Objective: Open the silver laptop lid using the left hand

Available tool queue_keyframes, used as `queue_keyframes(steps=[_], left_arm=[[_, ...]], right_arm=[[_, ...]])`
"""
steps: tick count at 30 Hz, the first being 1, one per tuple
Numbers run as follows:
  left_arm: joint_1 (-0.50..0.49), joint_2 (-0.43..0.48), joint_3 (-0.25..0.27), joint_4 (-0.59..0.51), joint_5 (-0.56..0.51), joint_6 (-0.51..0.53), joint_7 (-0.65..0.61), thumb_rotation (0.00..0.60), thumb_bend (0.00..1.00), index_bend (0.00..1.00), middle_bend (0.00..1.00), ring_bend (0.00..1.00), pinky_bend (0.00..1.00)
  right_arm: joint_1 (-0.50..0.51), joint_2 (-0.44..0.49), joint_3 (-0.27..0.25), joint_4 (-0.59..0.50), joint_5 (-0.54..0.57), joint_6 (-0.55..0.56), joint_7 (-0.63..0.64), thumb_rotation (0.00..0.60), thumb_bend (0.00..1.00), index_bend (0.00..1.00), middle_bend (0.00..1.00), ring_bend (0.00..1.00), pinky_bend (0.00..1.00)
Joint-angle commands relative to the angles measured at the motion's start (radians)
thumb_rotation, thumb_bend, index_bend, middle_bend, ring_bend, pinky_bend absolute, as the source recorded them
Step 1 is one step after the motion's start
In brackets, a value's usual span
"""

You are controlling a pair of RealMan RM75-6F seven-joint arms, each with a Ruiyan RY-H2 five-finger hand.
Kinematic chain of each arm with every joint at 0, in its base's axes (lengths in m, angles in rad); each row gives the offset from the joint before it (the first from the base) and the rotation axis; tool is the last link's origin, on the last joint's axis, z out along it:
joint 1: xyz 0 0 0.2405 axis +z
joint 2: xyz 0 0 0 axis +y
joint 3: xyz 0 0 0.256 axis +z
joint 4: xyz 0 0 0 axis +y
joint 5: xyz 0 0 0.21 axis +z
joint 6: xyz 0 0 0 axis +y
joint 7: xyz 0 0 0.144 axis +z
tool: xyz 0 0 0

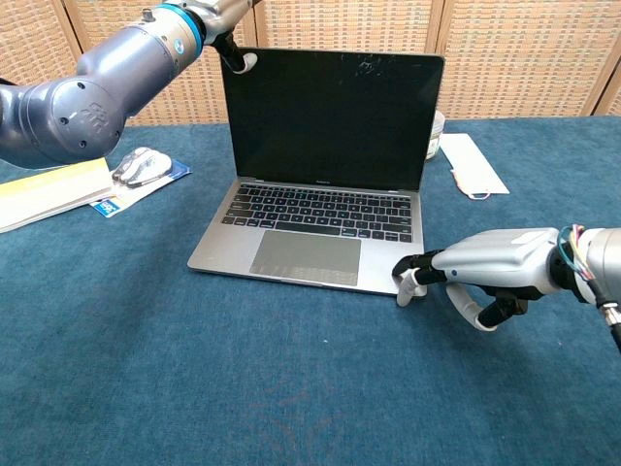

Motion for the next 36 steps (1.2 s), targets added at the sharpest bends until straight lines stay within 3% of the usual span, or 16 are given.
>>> queue_keyframes(steps=[1,12,18,27,31,33,36], left_arm=[[-0.003,-0.001,-0.005,0.003,-0.011,0.002,0.01,0.6,0.44,0.0,0.0,0.0,0.0],[0.03,0.039,0.01,-0.07,-0.017,0.017,0.006,0.6,0.44,0.0,0.0,0.0,0.0],[0.081,0.145,0.068,-0.226,0.087,0.065,-0.08,0.6,0.44,0.0,0.0,0.0,0.0],[0.196,0.403,0.112,-0.578,0.183,0.173,-0.109,0.6,0.44,0.0,0.0,0.0,0.0],[0.266,0.506,0.123,-0.719,0.184,0.225,-0.106,0.6,0.35,0.0,0.0,0.0,0.0],[0.307,0.551,0.132,-0.78,0.179,0.254,-0.107,0.6,0.19,0.0,0.0,0.0,0.0],[0.39,0.617,0.15,-0.879,0.155,0.305,-0.135,0.6,0.04,0.0,0.0,0.0,0.0]], right_arm=[[0.0,0.004,-0.001,-0.004,-0.003,0.001,0.002,0.6,1.0,0.19,0.1,0.02,0.15],[-0.006,0.009,-0.003,-0.02,-0.007,0.022,0.001,0.6,1.0,0.19,0.1,0.02,0.15],[-0.023,0.042,0.02,-0.073,-0.045,0.064,0.038,0.6,1.0,0.19,0.1,0.02,0.15],[-0.086,0.201,0.071,-0.242,-0.211,0.182,0.182,0.6,1.0,0.19,0.1,0.02,0.15],[-0.149,0.281,0.072,-0.279,-0.3,0.282,0.248,0.6,1.0,0.19,0.1,0.02,0.15],[-0.191,0.311,0.065,-0.28,-0.344,0.348,0.281,0.6,1.0,0.19,0.1,0.02,0.15],[-0.277,0.343,0.049,-0.256,-0.405,0.475,0.347,0.6,1.0,0.19,0.1,0.02,0.15]])
